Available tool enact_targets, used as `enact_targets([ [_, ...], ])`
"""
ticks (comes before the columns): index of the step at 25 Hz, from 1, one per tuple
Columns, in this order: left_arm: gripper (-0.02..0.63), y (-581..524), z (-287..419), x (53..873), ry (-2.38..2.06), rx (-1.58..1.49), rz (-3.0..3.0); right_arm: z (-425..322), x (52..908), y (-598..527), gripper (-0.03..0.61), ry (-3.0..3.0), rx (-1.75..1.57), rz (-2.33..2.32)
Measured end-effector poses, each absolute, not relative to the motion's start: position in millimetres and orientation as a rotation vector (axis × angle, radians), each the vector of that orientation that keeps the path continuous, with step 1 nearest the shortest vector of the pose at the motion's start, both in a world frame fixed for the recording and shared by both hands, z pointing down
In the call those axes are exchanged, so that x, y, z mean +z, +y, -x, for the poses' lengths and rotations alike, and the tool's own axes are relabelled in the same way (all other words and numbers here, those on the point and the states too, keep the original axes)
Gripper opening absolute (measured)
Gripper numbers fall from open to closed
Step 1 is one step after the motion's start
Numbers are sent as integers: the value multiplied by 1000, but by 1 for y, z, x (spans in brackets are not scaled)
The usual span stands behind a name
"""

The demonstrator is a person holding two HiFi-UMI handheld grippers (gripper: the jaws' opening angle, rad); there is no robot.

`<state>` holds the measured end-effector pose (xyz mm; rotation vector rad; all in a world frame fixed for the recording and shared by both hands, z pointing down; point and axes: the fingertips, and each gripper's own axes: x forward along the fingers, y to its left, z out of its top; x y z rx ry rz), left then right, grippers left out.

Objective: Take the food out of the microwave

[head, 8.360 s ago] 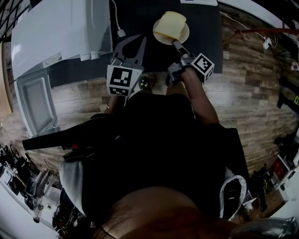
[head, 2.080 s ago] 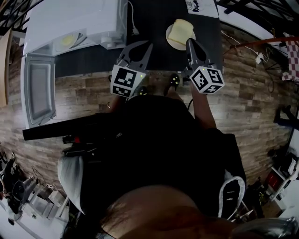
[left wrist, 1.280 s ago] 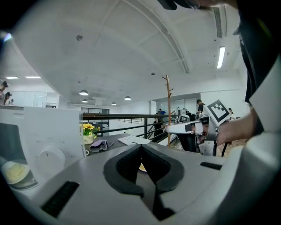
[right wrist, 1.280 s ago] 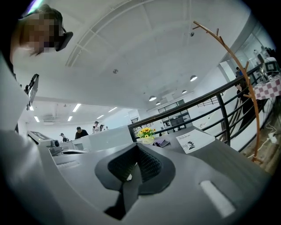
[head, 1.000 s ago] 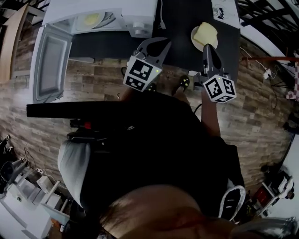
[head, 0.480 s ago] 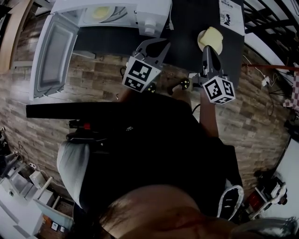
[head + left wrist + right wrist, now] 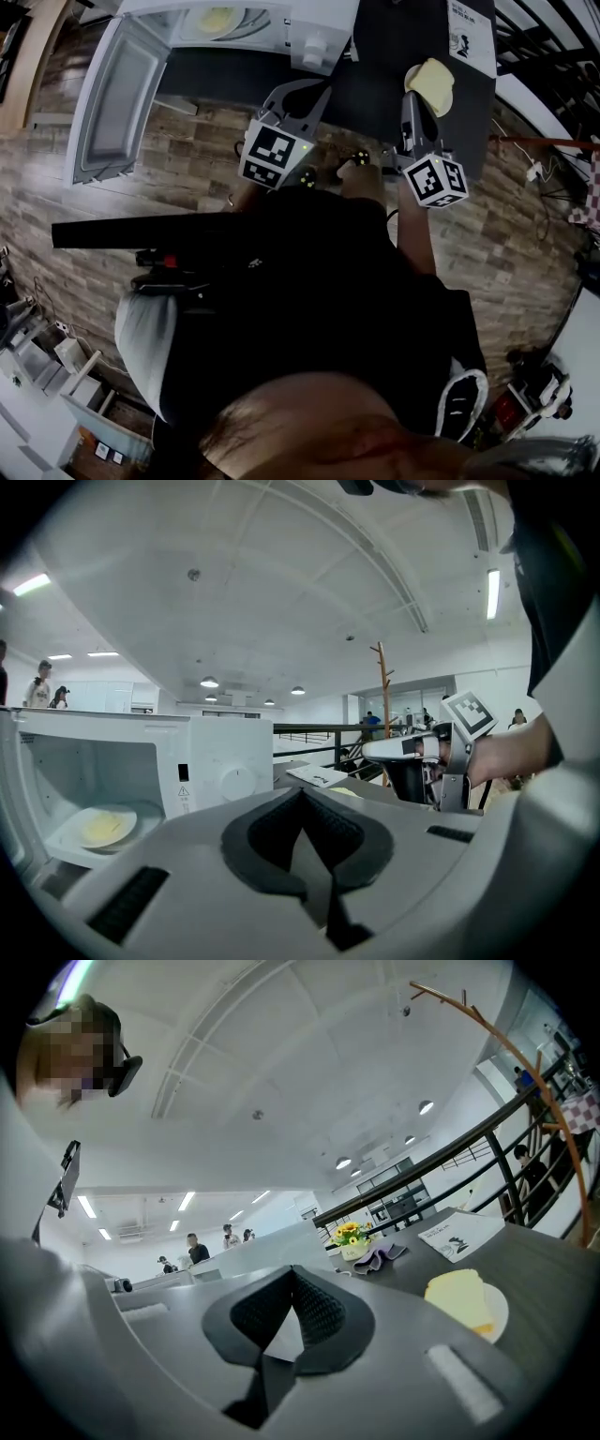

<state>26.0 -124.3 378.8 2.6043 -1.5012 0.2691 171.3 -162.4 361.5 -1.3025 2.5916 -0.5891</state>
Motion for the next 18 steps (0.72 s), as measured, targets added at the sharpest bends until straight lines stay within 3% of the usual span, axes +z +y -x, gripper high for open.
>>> enact_targets([
  [18, 6, -85, 58, 387, -1847, 291, -2355, -77, 341, -170, 2, 2720, -570, 871],
])
